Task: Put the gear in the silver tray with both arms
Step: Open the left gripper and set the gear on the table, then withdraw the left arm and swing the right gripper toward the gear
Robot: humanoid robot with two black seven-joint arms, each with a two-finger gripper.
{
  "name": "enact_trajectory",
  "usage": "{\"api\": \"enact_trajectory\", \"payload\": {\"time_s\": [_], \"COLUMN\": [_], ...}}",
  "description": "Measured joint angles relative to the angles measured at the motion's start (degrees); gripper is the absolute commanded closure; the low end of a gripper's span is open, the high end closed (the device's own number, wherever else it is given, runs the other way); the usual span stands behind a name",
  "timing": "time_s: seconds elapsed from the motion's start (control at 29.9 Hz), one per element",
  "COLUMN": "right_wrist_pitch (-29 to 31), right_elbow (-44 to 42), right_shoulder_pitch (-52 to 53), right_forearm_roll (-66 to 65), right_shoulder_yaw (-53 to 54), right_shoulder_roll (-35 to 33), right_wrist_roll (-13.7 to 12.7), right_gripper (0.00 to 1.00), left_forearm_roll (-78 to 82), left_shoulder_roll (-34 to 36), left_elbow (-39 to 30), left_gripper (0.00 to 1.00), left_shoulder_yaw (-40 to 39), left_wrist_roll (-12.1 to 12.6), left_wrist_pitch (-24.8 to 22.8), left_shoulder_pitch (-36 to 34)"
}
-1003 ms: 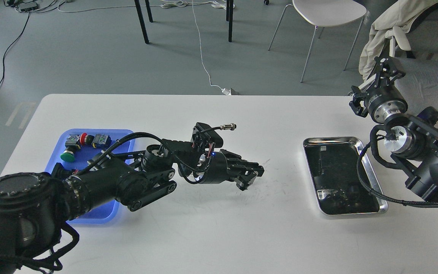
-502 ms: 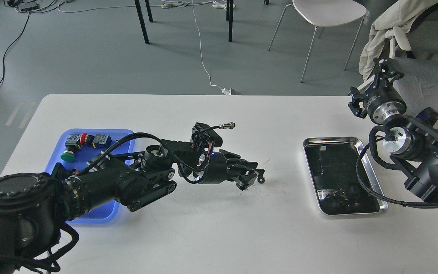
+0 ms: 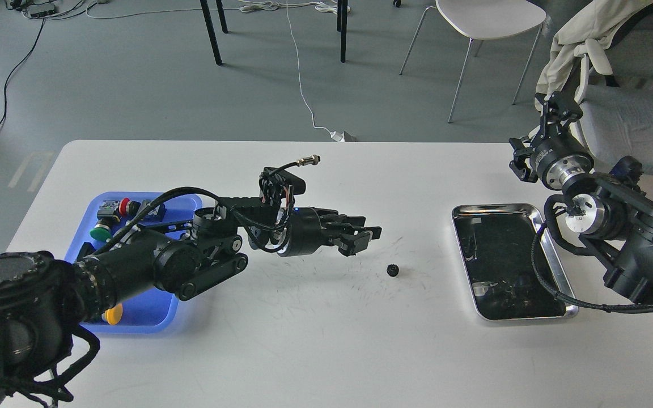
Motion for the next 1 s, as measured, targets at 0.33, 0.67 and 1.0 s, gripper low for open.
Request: {"api": "enact_trajectory", "payload": {"time_s": [0.33, 0.67, 1.0], "right_wrist_pitch": [7.0, 7.3, 9.3], "right_elbow": [3.7, 5.3, 12.1], "right_shoulder_pitch": [2.0, 7.4, 12.5], "right_forearm_roll": [-0.4, -5.8, -18.7], "right_shoulder_yaw": [-2.8, -7.5, -11.2], "right_shoulder_roll": [-4.5, -6.3, -9.0], "right_wrist_roll": [-5.4, -5.2, -4.9], "right_gripper": [0.01, 0.02, 0.01], "left_forearm_roll": [-17.7, -31.5, -50.2], "left_shoulder_roll": [8.1, 12.7, 13.3], "left_elbow": [0.3, 1.8, 11.1], "left_gripper": [0.24, 0.14, 0.07], "left_shoulder_yaw": [-0.7, -5.1, -6.3], "left_wrist_roll": [0.0, 0.0, 0.0], "left_wrist_pitch": [0.1, 1.4, 4.1], "left_shoulder_pitch": [-5.1, -6.9, -5.6]}}
